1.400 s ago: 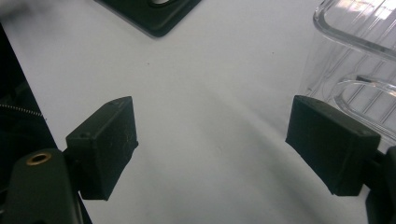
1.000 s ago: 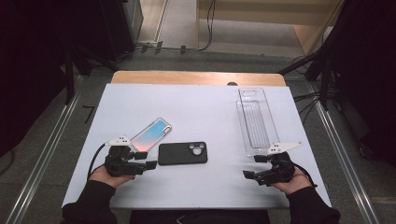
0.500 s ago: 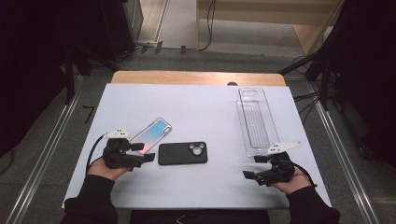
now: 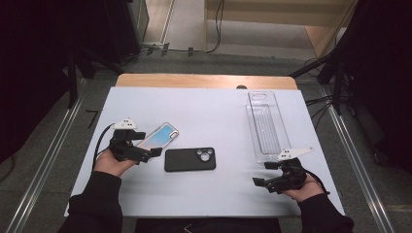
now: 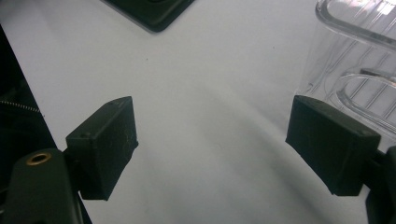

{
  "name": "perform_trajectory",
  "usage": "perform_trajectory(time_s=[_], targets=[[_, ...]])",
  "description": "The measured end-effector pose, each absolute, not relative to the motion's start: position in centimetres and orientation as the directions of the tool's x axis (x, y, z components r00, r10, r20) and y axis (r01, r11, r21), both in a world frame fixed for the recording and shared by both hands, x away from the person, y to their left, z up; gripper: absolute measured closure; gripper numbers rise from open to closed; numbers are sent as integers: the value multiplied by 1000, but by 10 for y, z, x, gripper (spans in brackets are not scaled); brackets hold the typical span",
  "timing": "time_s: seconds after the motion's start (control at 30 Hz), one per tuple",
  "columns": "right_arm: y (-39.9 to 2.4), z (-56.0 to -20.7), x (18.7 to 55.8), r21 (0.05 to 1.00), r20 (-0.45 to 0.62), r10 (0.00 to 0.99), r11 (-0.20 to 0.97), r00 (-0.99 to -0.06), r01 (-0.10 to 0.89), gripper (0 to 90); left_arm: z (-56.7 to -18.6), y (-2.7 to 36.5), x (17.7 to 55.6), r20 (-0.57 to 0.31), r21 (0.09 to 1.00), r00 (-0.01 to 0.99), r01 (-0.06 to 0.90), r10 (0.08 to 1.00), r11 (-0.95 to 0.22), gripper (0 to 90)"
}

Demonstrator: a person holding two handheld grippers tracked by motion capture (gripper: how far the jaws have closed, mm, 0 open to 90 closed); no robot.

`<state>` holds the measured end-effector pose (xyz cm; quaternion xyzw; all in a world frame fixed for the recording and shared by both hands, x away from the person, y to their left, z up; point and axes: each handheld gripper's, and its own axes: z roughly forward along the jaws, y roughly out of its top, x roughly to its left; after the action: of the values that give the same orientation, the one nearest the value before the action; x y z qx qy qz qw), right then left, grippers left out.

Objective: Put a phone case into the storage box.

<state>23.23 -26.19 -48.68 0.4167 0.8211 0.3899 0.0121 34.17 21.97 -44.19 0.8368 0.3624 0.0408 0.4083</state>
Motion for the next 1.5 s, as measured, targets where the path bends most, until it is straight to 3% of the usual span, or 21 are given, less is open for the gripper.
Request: perform_trajectory(time_s=[0.73, 1.5], targets=[[-262, -486, 232, 651, 306, 692, 348, -653, 674, 144, -457, 218, 393, -221, 709, 727, 577, 650, -405, 0], [-263, -486, 232, 654, 303, 692, 348, -655, 671, 144, -481, 218, 395, -206, 645, 714, 613, 670, -455, 0]])
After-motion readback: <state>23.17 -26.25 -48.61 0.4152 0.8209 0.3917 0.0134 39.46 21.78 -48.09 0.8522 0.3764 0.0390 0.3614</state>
